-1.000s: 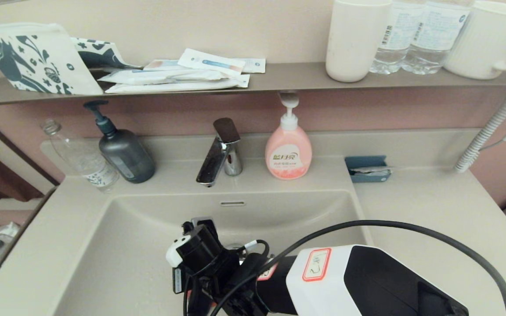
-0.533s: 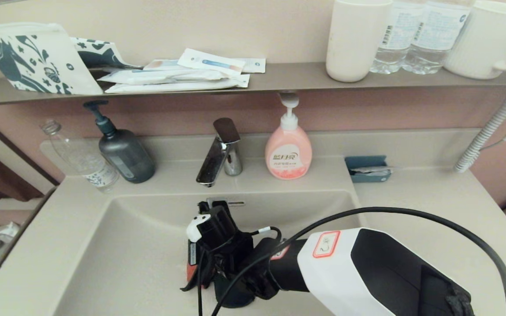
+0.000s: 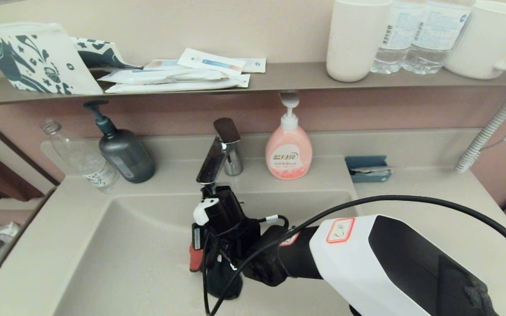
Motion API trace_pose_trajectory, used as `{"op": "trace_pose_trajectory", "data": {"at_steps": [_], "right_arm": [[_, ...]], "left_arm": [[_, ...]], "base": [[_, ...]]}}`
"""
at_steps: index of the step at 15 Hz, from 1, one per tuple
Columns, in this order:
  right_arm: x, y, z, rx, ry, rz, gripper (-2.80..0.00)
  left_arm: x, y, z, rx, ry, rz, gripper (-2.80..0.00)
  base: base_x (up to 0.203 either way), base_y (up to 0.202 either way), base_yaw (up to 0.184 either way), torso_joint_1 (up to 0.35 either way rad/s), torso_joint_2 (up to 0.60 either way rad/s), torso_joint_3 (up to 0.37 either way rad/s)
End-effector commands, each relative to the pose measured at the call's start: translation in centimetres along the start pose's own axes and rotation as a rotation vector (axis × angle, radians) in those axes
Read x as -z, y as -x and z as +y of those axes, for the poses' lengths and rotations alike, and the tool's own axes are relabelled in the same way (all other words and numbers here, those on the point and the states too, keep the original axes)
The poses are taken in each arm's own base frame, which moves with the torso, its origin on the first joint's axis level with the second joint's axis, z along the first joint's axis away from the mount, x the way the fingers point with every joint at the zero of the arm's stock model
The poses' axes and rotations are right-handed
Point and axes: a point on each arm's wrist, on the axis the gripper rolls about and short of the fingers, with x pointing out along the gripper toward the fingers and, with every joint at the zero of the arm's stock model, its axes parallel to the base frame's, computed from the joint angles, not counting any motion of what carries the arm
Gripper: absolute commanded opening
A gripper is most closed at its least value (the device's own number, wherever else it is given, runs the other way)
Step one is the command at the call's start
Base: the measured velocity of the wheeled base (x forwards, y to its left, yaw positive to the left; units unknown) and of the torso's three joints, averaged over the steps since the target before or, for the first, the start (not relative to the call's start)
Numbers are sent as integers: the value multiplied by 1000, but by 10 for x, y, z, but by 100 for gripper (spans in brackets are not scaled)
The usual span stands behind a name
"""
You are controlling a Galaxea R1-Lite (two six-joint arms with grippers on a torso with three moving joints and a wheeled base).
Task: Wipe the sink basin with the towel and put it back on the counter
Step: Wipe the sink
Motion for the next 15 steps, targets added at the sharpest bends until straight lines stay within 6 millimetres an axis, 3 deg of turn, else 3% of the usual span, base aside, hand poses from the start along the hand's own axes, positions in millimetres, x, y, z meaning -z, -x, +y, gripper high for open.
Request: {"op": "trace_pose_trajectory", "data": {"at_steps": [1, 5, 8, 15], "right_arm": [[-6, 5, -2, 4, -6, -6, -280], [26, -9, -11, 80, 24, 48, -280], [23, -10, -20, 132, 22, 36, -280], [23, 12, -49, 276, 37, 71, -280]], "left_arm": [[0, 0, 0, -1, 1, 0, -280], [0, 0, 0, -1, 1, 0, -280], [0, 0, 0, -2, 1, 1, -280], [0, 0, 0, 0, 1, 1, -280]], "base": [[0, 0, 0, 0, 0, 0], [0, 0, 0, 0, 0, 0], [0, 0, 0, 0, 0, 0], [0, 0, 0, 0, 0, 0]]}}
